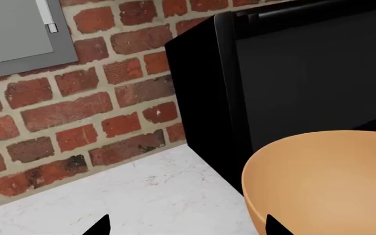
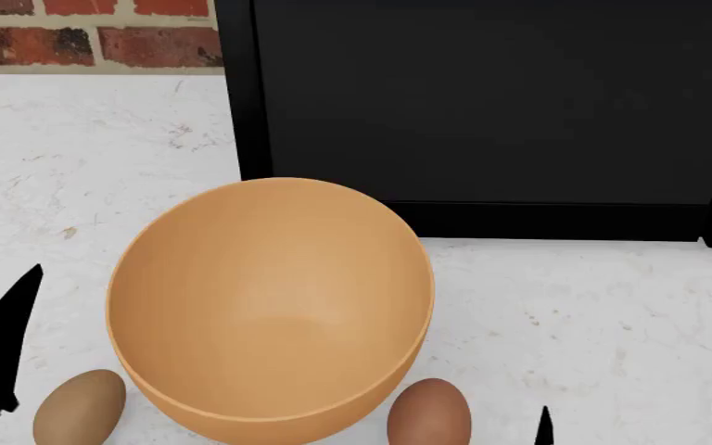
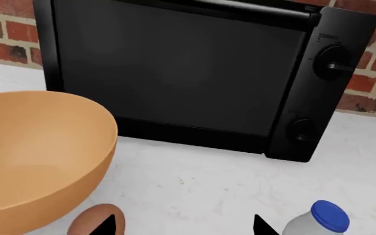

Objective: Place the eggs and milk next to the bowl.

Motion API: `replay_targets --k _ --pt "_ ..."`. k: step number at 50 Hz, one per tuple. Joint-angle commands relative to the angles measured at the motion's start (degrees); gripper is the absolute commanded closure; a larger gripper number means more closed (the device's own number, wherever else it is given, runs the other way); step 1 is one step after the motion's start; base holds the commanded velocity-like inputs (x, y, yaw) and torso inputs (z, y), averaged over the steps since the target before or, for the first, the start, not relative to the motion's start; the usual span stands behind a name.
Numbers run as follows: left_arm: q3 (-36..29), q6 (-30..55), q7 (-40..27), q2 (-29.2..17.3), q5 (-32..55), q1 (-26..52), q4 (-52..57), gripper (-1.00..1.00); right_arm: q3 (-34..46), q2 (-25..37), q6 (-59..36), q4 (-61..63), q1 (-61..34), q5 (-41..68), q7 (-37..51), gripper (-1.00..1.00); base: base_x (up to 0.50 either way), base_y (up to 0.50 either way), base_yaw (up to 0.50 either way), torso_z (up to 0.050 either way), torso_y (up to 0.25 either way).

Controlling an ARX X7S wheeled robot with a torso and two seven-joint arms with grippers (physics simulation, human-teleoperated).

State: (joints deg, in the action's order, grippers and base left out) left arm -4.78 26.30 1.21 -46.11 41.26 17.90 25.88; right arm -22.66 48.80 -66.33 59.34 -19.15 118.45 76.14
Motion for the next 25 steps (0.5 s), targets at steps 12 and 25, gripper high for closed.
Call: replay_targets --k 12,25 --pt "-0.90 0.28 0.19 0.07 -0.35 0.93 0.03 -1.00 -17.04 -5.67 -9.19 0.50 2.50 17.94 13.19 -1.00 0.00 0.00 0.00 0.000 0.000" --pt "-1.35 0.21 0.14 0.14 -0.75 0.84 0.13 -1.00 -31.03 -6.51 -12.15 0.16 7.35 21.33 12.47 -1.00 0.00 0.00 0.00 0.000 0.000"
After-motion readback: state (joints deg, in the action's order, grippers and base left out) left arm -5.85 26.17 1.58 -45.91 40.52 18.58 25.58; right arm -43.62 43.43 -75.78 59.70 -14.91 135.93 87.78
